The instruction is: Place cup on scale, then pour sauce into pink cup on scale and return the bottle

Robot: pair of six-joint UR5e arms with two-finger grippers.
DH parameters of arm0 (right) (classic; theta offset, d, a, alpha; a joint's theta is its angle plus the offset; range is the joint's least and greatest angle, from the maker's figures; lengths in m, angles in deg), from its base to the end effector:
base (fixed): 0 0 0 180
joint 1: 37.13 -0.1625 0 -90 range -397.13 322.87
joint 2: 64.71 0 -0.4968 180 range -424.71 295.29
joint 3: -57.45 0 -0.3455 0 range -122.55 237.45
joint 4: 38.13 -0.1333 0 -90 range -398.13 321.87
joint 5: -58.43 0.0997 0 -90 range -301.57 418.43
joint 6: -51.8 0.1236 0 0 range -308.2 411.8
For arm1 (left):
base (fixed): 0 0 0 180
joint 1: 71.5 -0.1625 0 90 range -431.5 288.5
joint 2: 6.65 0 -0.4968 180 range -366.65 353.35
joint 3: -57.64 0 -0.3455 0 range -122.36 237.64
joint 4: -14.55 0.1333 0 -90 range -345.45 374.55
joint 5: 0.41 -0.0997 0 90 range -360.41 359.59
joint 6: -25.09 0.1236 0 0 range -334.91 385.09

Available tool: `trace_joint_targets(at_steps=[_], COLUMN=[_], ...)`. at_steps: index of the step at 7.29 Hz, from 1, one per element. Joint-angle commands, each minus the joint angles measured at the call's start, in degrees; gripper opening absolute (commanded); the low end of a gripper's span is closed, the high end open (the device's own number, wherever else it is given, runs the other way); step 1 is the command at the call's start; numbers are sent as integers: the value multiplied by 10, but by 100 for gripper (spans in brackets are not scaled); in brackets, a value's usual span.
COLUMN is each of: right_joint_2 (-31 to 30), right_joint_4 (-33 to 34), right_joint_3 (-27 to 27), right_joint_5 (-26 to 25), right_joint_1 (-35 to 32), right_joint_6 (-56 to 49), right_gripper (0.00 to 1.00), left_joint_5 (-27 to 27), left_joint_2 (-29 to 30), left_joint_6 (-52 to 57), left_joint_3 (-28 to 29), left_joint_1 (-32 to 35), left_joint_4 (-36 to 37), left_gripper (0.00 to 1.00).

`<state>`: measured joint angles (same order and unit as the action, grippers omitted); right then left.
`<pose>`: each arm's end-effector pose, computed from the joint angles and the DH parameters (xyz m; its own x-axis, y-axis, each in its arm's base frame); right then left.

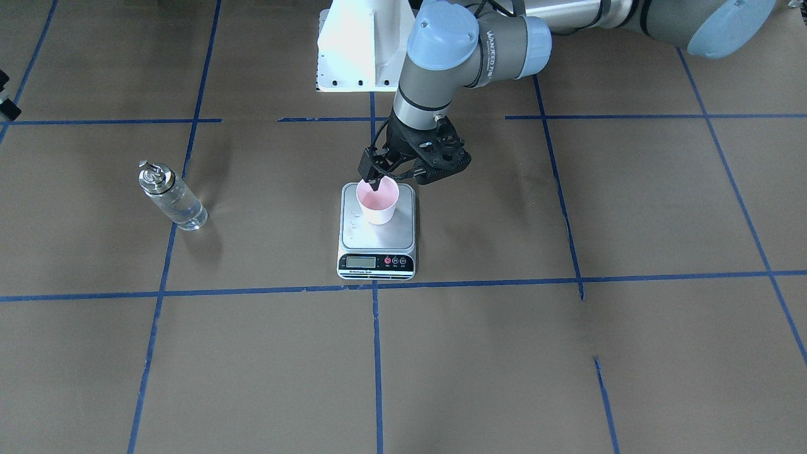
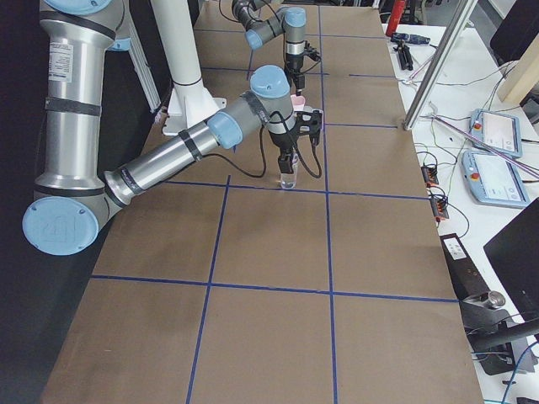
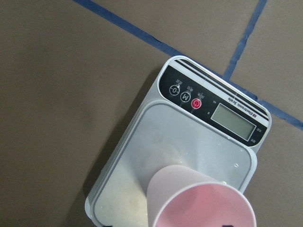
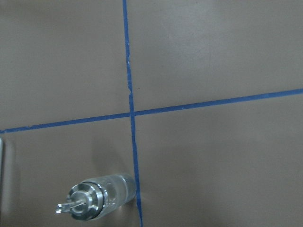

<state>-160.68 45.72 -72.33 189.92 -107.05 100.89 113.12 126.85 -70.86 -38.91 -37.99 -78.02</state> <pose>-0.0792 -0.3664 0.4713 0.5639 0.1139 0.8179 -0.2490 0.9678 0.0368 0.5493 -0.4644 0.2476 0.4784 -0.4308 -0.7652 0.2928 0.8998 -0.3234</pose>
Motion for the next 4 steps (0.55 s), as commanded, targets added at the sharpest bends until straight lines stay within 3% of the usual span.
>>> trace_joint_targets(at_steps=[1, 3, 4], right_joint_2=[5, -4, -12], right_joint_4=[0, 0, -1], right_joint_3=[-56, -102, -112], right_joint_5=[-100, -195, -275], right_joint_1=[122, 215, 285], right_joint_6=[134, 194, 229], right_gripper=[100, 100, 100], left_joint_5=[2, 3, 4], left_joint_2=[-32, -46, -57], left_joint_6=[29, 58, 75], left_joint_3=[-56, -108, -128], left_joint_1=[15, 31, 42], left_joint_4=[27, 64, 72], left_gripper=[100, 100, 100])
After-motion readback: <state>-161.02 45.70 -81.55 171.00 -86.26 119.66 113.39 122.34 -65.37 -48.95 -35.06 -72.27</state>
